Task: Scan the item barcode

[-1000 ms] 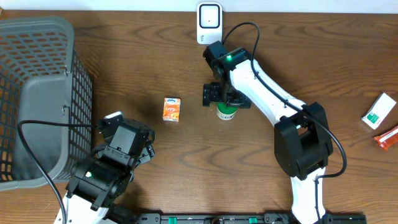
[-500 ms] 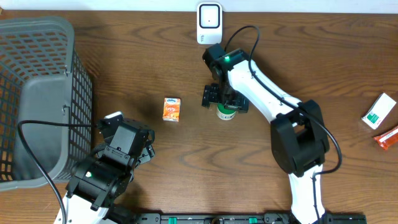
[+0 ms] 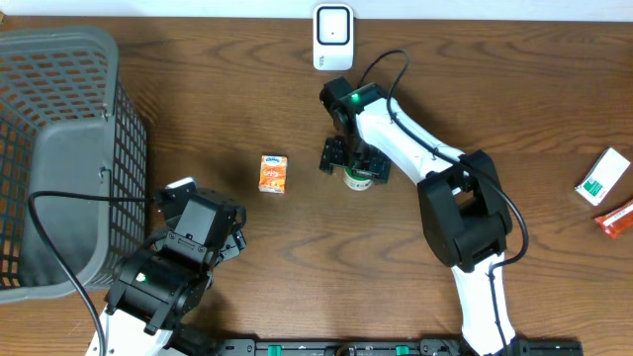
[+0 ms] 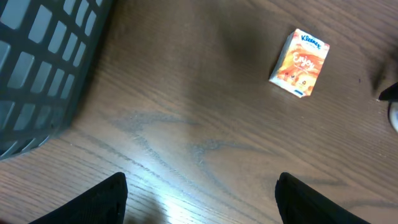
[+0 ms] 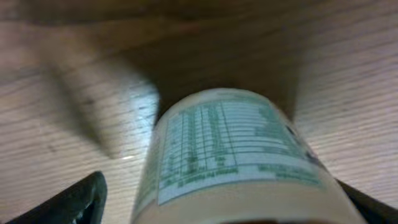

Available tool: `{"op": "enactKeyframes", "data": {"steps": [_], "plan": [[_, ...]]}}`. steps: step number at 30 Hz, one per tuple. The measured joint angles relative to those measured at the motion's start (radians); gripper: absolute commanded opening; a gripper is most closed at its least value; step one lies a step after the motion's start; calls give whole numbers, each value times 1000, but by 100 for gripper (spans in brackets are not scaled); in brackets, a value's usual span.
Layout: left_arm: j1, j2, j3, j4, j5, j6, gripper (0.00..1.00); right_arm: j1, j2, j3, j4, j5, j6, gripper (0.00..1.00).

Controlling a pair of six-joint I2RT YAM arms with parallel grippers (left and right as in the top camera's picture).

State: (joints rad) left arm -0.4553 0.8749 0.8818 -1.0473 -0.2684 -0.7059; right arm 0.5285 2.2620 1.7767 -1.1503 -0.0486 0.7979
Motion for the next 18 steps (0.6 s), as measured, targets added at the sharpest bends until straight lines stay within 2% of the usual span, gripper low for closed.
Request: {"op": "enactKeyframes", "data": {"steps": [4, 7, 9, 14, 17, 18], "plan": [[0, 0, 0, 0, 0, 0, 77, 0, 1, 2, -4, 3, 6, 82], [0, 0, 0, 0, 0, 0, 77, 0, 1, 2, -10, 5, 7, 68], [0, 0, 0, 0, 0, 0, 77, -1, 1, 2, -13, 3, 8, 64], [0, 0, 0, 0, 0, 0, 77, -1, 1, 3, -14, -5, 9, 59], [0, 0, 0, 0, 0, 0, 77, -1, 1, 3, -16, -6, 9, 60], [0, 0, 0, 0, 0, 0, 77, -1, 1, 3, -18, -6, 9, 64]]}}
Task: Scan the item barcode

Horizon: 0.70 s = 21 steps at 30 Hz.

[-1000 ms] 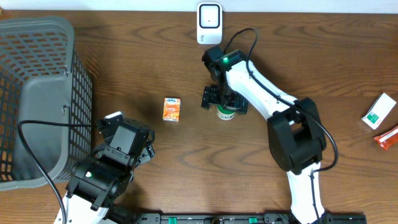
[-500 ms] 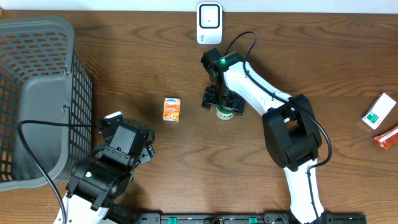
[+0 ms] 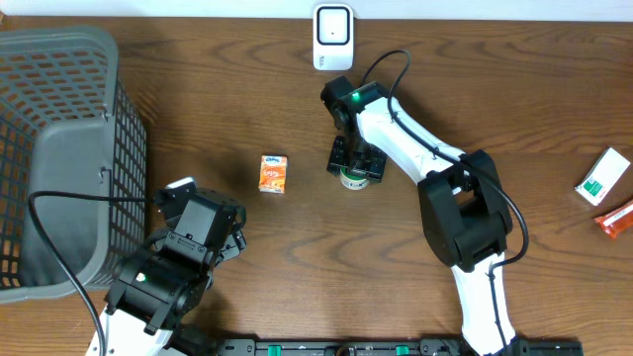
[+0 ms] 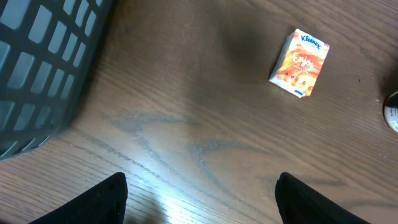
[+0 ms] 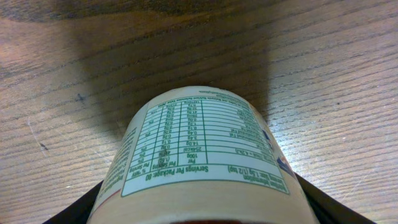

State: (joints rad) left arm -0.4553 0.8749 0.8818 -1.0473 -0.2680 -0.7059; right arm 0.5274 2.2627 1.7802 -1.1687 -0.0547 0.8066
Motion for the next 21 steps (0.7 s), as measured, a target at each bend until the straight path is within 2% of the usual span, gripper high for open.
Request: {"op": "enactKeyframes", "data": {"steps": [1, 2, 4, 13, 18, 21], "plan": [[0, 0, 0, 0, 0, 0, 77, 0, 0, 0, -2, 0, 0, 72], [0, 0, 0, 0, 0, 0, 77, 0, 0, 0, -2, -2, 0, 86], [0, 0, 0, 0, 0, 0, 77, 0, 0, 1, -10, -5, 1, 99], [0, 0, 0, 0, 0, 0, 77, 0, 0, 1, -18, -47, -7, 99], [0, 0, 0, 0, 0, 0, 77, -1, 0, 1, -18, -58, -14, 89], [0, 0, 0, 0, 0, 0, 77, -13, 0, 1, -19, -75, -38, 94]]}}
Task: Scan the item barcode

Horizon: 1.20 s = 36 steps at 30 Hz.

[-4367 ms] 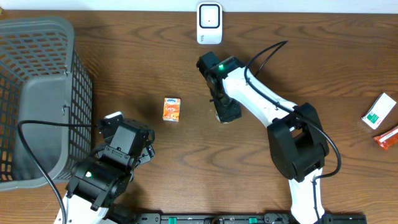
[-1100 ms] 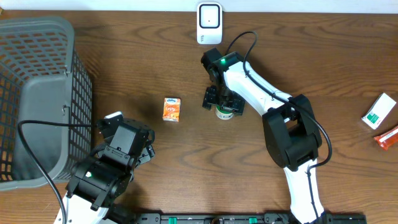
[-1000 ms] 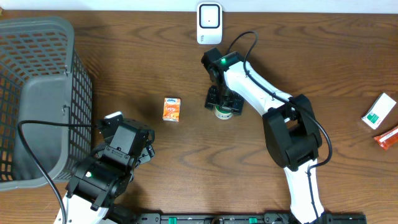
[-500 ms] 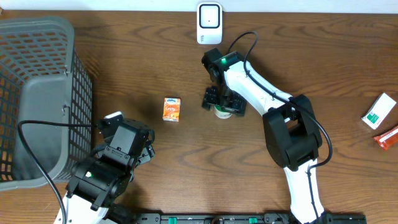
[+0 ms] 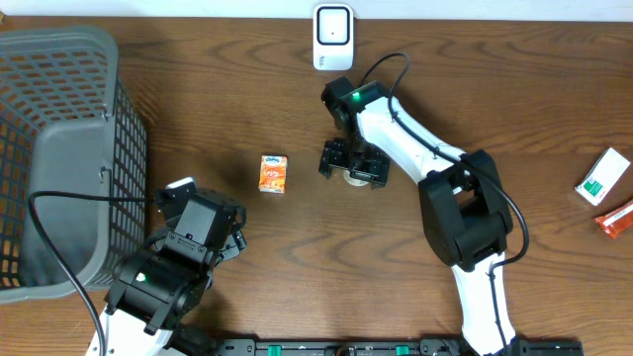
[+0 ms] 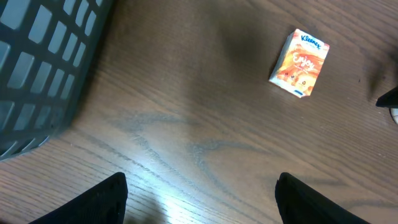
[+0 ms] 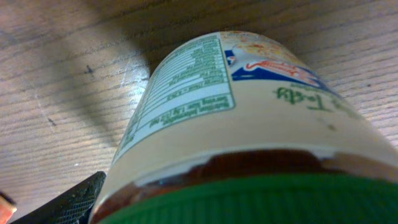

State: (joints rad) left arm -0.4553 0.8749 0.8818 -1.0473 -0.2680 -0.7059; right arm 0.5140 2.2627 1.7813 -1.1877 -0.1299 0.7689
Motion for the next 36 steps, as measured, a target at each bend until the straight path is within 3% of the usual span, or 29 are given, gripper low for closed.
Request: {"op": "enactKeyframes", "data": {"steps": [4, 19, 36], "plan": [[0, 0, 0, 0, 0, 0, 77, -21, 0, 0, 0, -7, -55, 99], [0, 0, 0, 0, 0, 0, 77, -66, -9, -4, -23, -5, -306, 99], [0, 0, 0, 0, 0, 0, 77, -66, -9, -4, 13, 30, -266, 96]]}}
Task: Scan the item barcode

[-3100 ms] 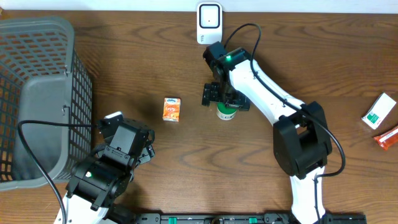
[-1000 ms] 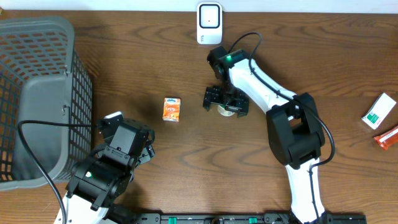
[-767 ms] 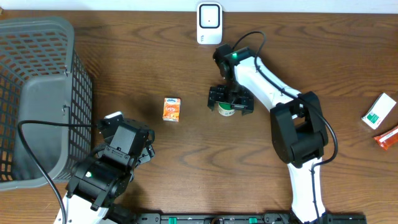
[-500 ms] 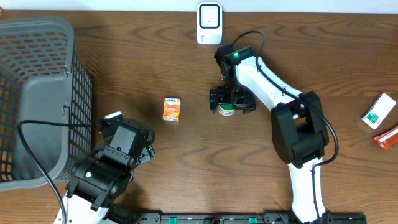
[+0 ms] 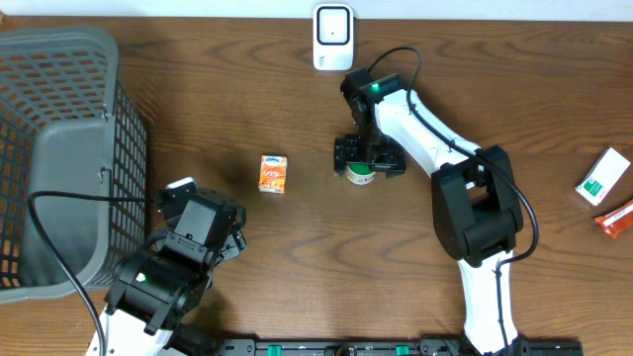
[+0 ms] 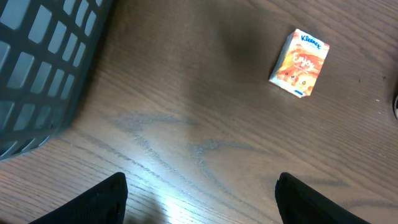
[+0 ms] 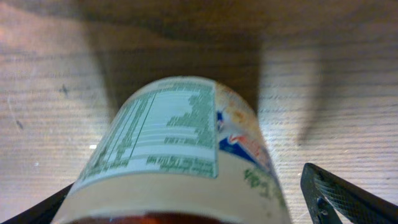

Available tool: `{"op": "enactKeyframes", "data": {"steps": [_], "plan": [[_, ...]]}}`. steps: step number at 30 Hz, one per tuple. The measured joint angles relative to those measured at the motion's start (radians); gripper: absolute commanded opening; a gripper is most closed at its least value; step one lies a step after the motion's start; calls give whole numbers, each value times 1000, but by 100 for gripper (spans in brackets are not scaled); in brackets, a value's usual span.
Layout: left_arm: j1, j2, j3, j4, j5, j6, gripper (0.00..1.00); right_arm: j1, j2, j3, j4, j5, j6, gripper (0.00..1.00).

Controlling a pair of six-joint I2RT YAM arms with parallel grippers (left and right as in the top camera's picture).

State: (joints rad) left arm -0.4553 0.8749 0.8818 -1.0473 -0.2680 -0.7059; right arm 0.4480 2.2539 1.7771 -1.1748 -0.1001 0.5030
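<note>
A jar (image 5: 360,173) with a green lid and a pale label stands on the table below the white scanner (image 5: 333,37). My right gripper (image 5: 369,158) is open around it. In the right wrist view the jar (image 7: 180,137) fills the space between the fingers and shows its nutrition table and part of a picture. The right finger (image 7: 345,193) stands clear of the jar. At the bottom left, my left gripper (image 6: 201,196) is open over bare wood with nothing in it.
An orange tissue pack (image 5: 274,173) lies left of the jar and also shows in the left wrist view (image 6: 298,63). A grey basket (image 5: 59,148) fills the left side. A white and green box (image 5: 603,176) and a red item (image 5: 615,216) lie far right.
My right gripper has shifted a little to the right, still open around the jar. The right wrist view now looks along the label, and the lid is out of frame. The left arm has not moved.
My right gripper first stood open around the jar. Then its fingers were closed in against the jar. After that they were spread again, with the jar seen from nearer its lid. Now they stay open, slightly further right. The left gripper stayed open and still throughout.
</note>
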Motion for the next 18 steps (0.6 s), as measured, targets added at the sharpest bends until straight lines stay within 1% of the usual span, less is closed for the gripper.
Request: {"op": "enactKeyframes", "data": {"steps": [18], "plan": [[0, 0, 0, 0, 0, 0, 77, 32, 0, 0, 68, 28, 13, 96]]}}
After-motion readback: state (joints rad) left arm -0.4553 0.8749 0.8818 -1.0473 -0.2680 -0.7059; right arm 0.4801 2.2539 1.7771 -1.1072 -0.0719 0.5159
